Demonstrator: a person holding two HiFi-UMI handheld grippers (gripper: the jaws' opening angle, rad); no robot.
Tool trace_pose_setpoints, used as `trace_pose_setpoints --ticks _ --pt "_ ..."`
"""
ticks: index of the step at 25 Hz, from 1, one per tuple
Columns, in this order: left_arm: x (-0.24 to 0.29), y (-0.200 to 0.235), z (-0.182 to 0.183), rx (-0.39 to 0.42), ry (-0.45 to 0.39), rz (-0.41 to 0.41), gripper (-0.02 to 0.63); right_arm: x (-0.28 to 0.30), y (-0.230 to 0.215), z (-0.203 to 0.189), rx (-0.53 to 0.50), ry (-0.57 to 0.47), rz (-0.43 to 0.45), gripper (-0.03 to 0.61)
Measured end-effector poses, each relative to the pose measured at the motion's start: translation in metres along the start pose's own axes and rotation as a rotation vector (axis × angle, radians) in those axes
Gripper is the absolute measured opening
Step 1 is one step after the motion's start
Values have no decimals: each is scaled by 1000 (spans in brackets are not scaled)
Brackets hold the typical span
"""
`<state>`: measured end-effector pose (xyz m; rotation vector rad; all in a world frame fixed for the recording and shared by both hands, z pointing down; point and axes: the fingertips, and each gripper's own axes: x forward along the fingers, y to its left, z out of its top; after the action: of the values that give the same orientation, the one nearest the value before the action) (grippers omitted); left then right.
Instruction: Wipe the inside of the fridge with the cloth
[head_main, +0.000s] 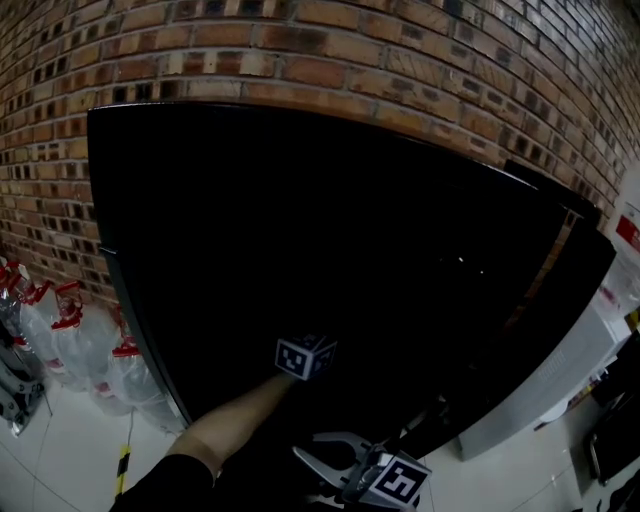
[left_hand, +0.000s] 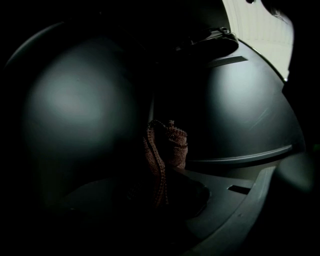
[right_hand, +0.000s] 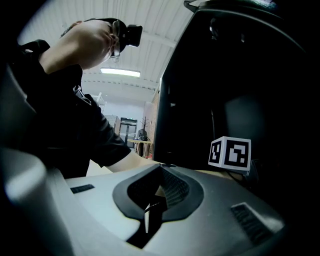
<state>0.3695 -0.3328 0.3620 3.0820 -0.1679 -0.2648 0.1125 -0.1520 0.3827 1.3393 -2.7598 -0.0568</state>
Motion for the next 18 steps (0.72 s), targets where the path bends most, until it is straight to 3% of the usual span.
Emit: trace_pose_setpoints --ticks 8,18 --pt "17 27 -5 25 6 170 54 -6 -8 -2 19 -4 4 5" --pt "10 33 -7 52 12 219 54 -8 -7 3 13 4 -36 5"
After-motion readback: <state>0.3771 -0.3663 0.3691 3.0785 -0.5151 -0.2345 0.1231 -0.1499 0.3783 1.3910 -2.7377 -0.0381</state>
